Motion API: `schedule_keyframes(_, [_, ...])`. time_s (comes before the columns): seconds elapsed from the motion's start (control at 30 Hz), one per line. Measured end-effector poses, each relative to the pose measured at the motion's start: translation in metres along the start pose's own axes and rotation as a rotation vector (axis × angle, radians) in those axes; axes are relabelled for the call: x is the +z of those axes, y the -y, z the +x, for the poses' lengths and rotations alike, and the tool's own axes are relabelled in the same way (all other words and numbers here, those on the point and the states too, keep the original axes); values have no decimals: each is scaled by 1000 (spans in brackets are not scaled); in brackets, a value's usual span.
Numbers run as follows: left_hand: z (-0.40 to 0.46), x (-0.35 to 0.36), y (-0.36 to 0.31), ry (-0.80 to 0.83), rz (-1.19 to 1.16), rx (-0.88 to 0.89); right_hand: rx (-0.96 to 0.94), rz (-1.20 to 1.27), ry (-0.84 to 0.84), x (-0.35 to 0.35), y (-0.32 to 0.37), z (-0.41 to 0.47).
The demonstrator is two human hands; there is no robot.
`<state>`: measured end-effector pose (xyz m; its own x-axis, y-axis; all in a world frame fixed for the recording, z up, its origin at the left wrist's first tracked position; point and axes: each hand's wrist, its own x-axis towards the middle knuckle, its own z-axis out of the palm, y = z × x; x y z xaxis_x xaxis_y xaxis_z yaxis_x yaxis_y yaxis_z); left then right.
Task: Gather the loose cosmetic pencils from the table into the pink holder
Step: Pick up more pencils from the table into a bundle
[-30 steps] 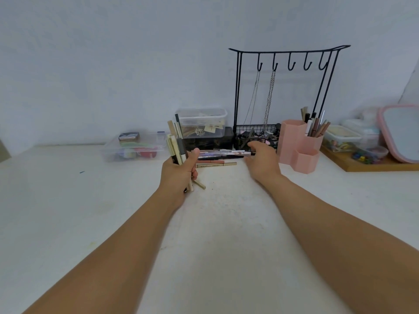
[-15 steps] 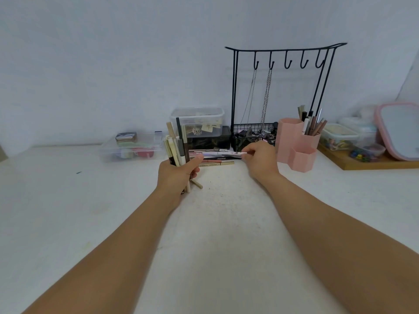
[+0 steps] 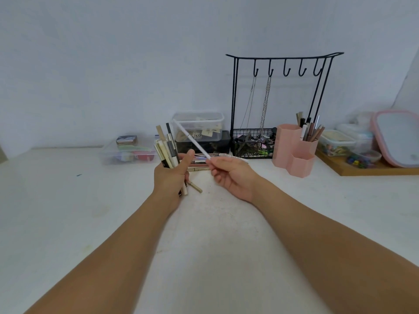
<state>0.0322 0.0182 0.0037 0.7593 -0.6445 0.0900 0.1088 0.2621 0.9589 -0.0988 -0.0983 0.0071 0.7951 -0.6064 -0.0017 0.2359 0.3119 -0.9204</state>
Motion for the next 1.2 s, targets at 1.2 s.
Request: schedule_keyframes(1.2, [5, 4, 6, 3, 147, 2, -378, -1177, -598, -73, 14, 22])
